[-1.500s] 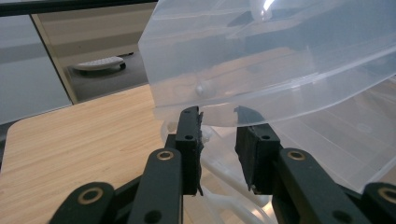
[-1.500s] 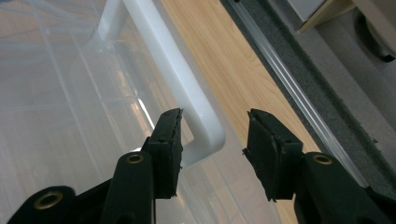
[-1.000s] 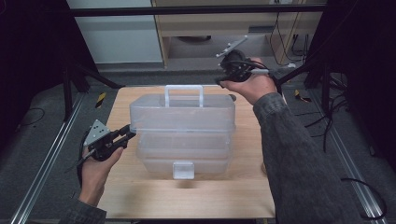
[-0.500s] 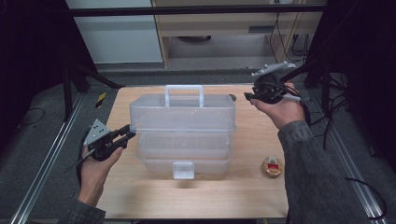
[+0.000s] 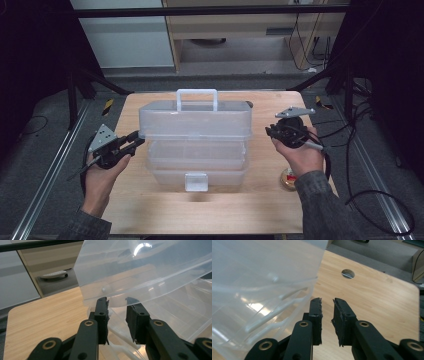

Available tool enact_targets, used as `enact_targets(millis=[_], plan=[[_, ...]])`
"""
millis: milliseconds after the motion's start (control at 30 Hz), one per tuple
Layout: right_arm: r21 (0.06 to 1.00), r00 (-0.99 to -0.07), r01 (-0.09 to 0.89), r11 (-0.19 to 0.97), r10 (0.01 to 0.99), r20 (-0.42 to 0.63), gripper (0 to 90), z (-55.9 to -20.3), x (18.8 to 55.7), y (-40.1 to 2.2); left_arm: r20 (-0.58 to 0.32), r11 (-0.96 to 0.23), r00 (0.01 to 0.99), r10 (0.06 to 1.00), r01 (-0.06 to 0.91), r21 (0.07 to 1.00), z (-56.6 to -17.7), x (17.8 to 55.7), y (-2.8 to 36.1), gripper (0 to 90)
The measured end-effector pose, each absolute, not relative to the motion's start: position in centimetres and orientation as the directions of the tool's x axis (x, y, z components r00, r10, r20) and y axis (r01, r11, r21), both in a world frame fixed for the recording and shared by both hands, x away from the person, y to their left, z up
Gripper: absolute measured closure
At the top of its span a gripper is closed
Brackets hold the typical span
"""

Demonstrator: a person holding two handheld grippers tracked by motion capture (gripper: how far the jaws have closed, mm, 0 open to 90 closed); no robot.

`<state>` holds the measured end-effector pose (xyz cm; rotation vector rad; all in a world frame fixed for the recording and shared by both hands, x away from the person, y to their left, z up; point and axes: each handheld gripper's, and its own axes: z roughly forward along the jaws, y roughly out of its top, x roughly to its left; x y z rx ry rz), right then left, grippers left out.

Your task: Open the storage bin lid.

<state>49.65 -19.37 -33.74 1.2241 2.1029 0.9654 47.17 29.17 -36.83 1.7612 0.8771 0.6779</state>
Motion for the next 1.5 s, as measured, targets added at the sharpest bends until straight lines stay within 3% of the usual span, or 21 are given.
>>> enact_targets(millis=[300,733,1133,1500], plan=[[0.796,-0.470,0.518,0.314,0.882,-0.042,76.0,-36.4,47.2,-17.6,0.049,-0.231,0.578,0.814,0.245,0.942,-36.5,47.4,29.2,70.8],[0.820,-0.444,0.514,0.251,0.896,0.004,66.1,-37.8,45.0,-16.3,0.043,-0.224,0.578,0.815,0.246,0.943,-36.4,48.0,29.1,71.0],[0.826,-0.447,0.510,0.241,0.894,0.015,74.0,-38.7,43.8,-16.1,0.045,-0.227,0.576,0.816,0.248,0.942,-36.4,48.0,29.0,71.1],[0.820,-0.452,0.523,0.231,0.891,0.037,75.7,-40.0,43.8,-15.0,0.051,-0.234,0.578,0.814,0.248,0.940,-36.3,48.0,28.8,71.1]])
